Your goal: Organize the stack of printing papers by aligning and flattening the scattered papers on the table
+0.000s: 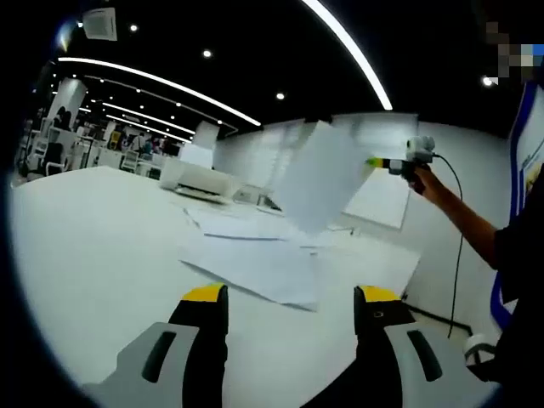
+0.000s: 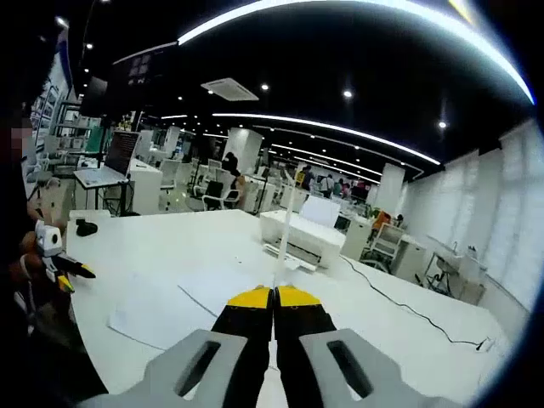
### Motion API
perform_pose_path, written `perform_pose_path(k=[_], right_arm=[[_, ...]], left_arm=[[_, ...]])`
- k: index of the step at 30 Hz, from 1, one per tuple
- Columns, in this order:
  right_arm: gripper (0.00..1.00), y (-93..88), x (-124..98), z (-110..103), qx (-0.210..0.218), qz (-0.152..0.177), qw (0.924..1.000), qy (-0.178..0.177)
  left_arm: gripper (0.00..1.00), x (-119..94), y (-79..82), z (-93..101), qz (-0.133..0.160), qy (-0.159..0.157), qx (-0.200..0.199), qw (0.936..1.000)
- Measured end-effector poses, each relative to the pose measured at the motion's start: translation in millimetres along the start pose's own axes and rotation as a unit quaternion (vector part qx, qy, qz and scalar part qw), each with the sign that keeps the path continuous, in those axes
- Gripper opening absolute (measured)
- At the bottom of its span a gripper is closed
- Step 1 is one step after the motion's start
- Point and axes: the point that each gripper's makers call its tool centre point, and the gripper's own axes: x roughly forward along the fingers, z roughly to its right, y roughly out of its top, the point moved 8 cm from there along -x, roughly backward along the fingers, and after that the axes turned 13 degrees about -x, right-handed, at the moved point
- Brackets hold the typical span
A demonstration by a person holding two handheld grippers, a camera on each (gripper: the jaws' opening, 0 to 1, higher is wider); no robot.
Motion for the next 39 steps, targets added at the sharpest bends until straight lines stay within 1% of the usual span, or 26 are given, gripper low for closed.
perform_pose_path(k=[6, 7, 13, 15, 19, 23, 28, 33, 36, 39], right_arm=[[0.00, 15.6, -9.6, -16.0, -0.029, 0.011, 0.9993, 0.020], [0.00, 16.1, -9.8, -16.9, -0.030, 0.011, 0.9993, 0.021], [0.00, 25.2, -8.9, -38.6, -0.044, 0.016, 0.9979, 0.045], [0.00, 29.5, -7.0, -48.2, -0.052, 0.017, 0.9966, 0.061], [0.00, 38.8, -6.0, -66.7, -0.079, 0.022, 0.9929, 0.086], [0.00, 52.0, -8.0, -81.9, -0.101, 0.038, 0.9881, 0.109], [0.00, 64.8, -7.6, -94.6, -0.107, 0.052, 0.9846, 0.128], [0.00, 78.6, -0.2, -113.2, -0.121, 0.062, 0.9790, 0.152], [0.00, 86.5, 6.0, -116.2, -0.125, 0.067, 0.9763, 0.164], [0.00, 92.5, 14.3, -127.3, -0.134, 0.069, 0.9721, 0.180]], left_arm=[[0.62, 5.4, 2.6, 2.0, 0.002, -0.004, 0.002, 1.0000], [0.62, 5.7, 3.3, 2.3, 0.003, -0.004, 0.003, 1.0000], [0.63, 8.4, 7.7, 6.3, 0.007, 0.000, 0.019, 0.9998], [0.63, 9.1, 8.6, 6.0, 0.007, 0.000, 0.021, 0.9998], [0.63, 11.0, 10.9, 8.6, 0.011, -0.003, 0.025, 0.9996], [0.63, 12.3, 15.0, 10.2, 0.016, -0.005, 0.033, 0.9993], [0.62, 13.9, 17.9, 10.3, 0.024, -0.006, 0.032, 0.9992], [0.62, 16.4, 20.8, 12.7, 0.030, -0.011, 0.031, 0.9990], [0.62, 19.9, 23.6, 16.8, 0.033, -0.017, 0.032, 0.9988], [0.62, 24.7, 26.1, 22.6, 0.037, -0.028, 0.034, 0.9983]])
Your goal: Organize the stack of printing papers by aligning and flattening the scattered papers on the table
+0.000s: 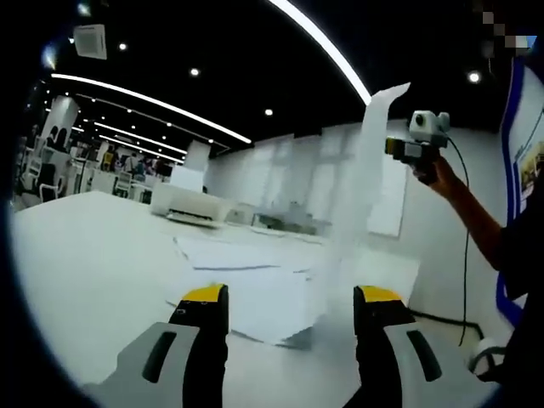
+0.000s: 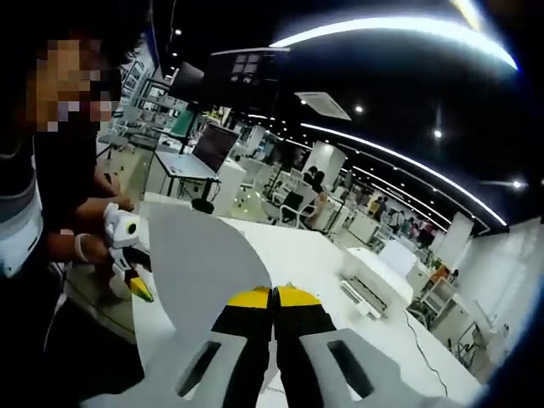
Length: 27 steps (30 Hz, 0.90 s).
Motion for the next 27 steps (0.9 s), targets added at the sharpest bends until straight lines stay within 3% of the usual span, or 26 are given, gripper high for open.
perform_pose_path(k=[14, 27], right_arm=[[0.00, 44.2, 42.5, -0.6, -0.035, 0.016, 0.9989, 0.026], [0.00, 63.4, 65.1, -6.0, -0.050, 0.022, 0.9974, 0.046]], left_arm=[[0.61, 13.8, 2.3, 5.7, 0.023, -0.021, -0.024, 0.9992], [0.57, 14.1, 5.4, -0.8, 0.038, -0.014, -0.031, 0.9987]])
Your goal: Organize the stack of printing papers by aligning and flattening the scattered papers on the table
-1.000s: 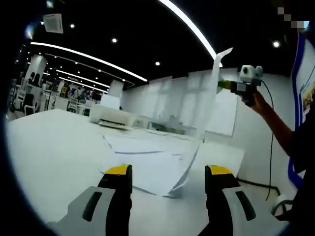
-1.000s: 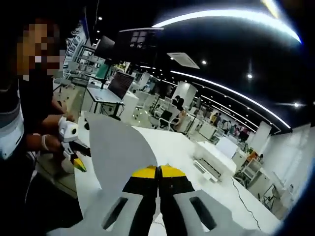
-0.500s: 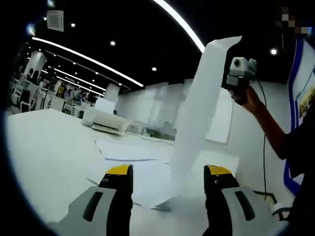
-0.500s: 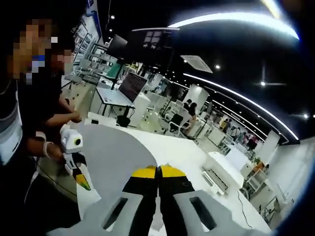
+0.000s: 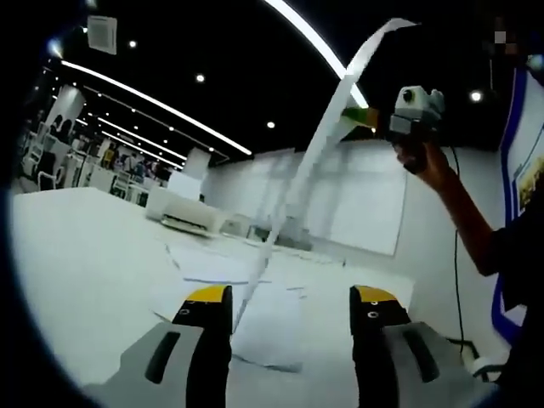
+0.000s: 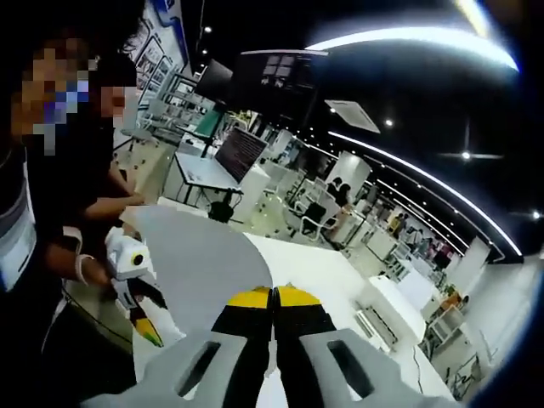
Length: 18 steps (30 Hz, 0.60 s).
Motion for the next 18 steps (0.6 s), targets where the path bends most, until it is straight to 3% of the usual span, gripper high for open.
perform_pose_path(k=[10, 15, 18], right_arm=[[0.00, 4.1, 3.9, -2.9, -0.005, 0.000, 0.9999, 0.011], [0.00, 2.5, 4.7, -1.4, -0.004, 0.000, 0.9999, 0.010], [0.00, 1.4, 5.1, -2.6, -0.002, 0.000, 0.9999, 0.012]], left_arm=[[0.55, -0.6, 5.8, -1.5, 0.008, 0.000, -0.001, 1.0000], [0.40, -3.9, 11.7, -3.6, 0.022, -0.005, 0.000, 0.9997], [0.38, -5.2, 12.7, -3.6, 0.031, -0.008, -0.001, 0.9995]])
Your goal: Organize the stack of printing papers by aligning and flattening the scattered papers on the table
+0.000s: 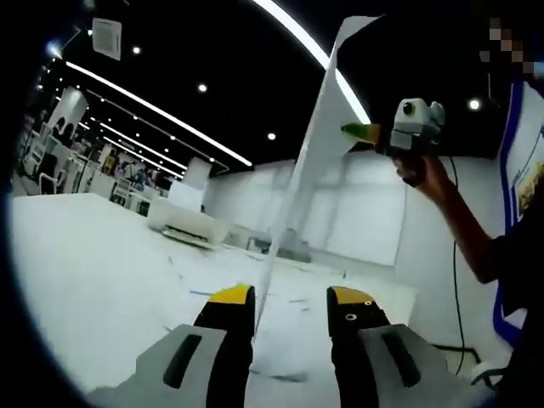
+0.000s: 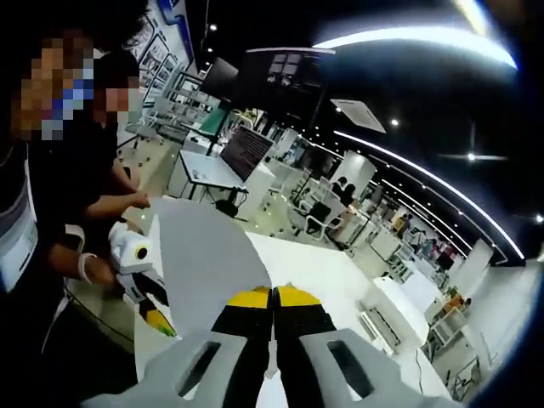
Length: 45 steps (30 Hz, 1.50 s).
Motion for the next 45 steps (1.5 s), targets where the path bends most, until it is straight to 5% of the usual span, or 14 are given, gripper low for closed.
perform_pose_path(k=[16, 33, 45], right_arm=[[0.00, -6.4, 3.9, -5.1, 0.009, -0.011, 0.9998, 0.013], [0.00, -10.4, 5.4, -7.3, 0.010, -0.008, 0.9997, 0.018], [0.00, -12.6, 6.3, -7.2, 0.014, -0.010, 0.9996, 0.021]], left_arm=[[0.31, -5.9, 11.9, -7.4, 0.034, 0.015, -0.013, 0.9992], [0.09, -9.1, 20.3, -3.4, 0.058, -0.004, -0.008, 0.9983], [0.06, -9.3, 20.8, -1.8, 0.062, -0.011, -0.003, 0.9980]])
